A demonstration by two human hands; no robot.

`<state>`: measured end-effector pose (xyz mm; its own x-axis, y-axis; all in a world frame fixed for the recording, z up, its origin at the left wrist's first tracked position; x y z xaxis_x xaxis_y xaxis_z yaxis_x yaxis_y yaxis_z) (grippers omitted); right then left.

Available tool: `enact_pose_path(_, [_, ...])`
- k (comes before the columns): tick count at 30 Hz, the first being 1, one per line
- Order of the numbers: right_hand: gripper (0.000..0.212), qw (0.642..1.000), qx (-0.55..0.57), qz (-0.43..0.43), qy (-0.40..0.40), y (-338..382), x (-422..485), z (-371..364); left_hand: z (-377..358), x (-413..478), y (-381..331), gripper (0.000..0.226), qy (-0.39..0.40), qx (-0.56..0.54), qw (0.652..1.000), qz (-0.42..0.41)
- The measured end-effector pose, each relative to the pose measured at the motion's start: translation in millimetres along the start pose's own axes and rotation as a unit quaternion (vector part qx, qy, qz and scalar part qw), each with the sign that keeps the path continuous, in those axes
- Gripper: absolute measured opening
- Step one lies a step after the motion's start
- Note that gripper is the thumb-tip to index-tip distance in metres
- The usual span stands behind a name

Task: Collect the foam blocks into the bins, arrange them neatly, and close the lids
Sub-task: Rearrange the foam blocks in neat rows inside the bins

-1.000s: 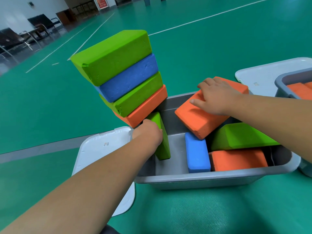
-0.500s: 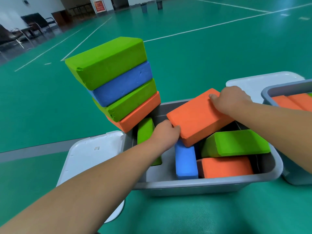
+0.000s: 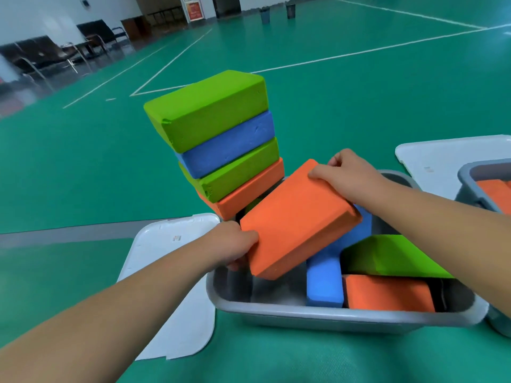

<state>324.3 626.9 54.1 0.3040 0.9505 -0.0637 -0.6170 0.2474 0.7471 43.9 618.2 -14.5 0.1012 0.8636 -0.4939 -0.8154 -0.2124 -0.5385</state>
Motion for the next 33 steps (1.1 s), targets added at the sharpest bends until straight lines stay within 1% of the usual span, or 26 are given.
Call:
enact_pose_path(2, [0.047,0.999,0.024,0.001,0.029,2,-4,-8,5,-8,5,0.044,0.015,0.054,0.998,0.004])
enact_pose_path(5, [0.037,0.996,0.049,0.017,0.076,6,-11,-21,6,-11,7,0.039,0.032,0.107,0.994,0.007])
enact_pose_path(7, [0.037,0.996,0.049,0.013,0.080,8,-16,-27,5,-9,9,0.036,0.040,0.144,0.989,0.009])
enact_pose_path(9, [0.032,0.996,0.017,0.026,0.085,13,-21,-35,4,-5,12,0.033,0.047,0.195,0.980,0.008])
enact_pose_path(11, [0.027,0.992,-0.043,0.060,0.101,22,-26,-47,3,-2,16,0.028,0.063,0.237,0.969,0.012])
enact_pose_path(14, [0.032,0.986,-0.099,0.100,0.093,37,-31,-60,5,2,24,0.029,0.090,0.253,0.963,0.025])
enact_pose_path(17, [0.043,0.982,-0.116,0.117,0.093,46,-32,-67,9,7,26,0.028,0.105,0.196,0.975,0.020])
enact_pose_path(19, [0.051,0.980,-0.111,0.127,0.105,49,-31,-71,10,9,25,0.027,0.116,0.121,0.986,0.016])
enact_pose_path(22, [0.055,0.982,-0.071,0.114,0.133,44,-26,-79,8,6,28,0.031,0.135,0.003,0.990,0.031])
enact_pose_path(24, [0.057,0.984,-0.002,0.080,0.161,39,-21,-84,7,3,30,0.044,0.146,-0.066,0.986,0.046])
enact_pose_path(25, [0.055,0.981,0.045,0.058,0.180,36,-18,-87,7,1,32,0.055,0.157,-0.101,0.981,0.059])
enact_pose_path(27, [0.036,0.967,0.102,0.040,0.230,35,-17,-97,6,-4,32,0.078,0.184,-0.154,0.967,0.084])
enact_pose_path(28, [0.026,0.960,0.107,0.043,0.255,34,-18,-103,6,-6,31,0.089,0.197,-0.172,0.961,0.092])
enact_pose_path(30, [0.018,0.949,0.107,0.054,0.292,34,-23,-116,5,-7,31,0.107,0.220,-0.199,0.950,0.099])
enact_pose_path(32, [0.020,0.945,0.105,0.058,0.304,34,-28,-124,1,-8,33,0.115,0.241,-0.207,0.944,0.093])
enact_pose_path(33, [0.021,0.947,0.102,0.057,0.300,35,-29,-127,0,-7,33,0.112,0.244,-0.195,0.947,0.078])
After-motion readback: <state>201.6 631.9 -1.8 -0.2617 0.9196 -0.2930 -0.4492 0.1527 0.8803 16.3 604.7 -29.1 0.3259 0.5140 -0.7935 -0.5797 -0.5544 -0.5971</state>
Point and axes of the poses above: each hand's wrist, its own x-axis towards the middle knuckle, its own z-axis out of the back of the hand, y = z × x, the point moved 6 cm from there along x, towards the middle knuckle
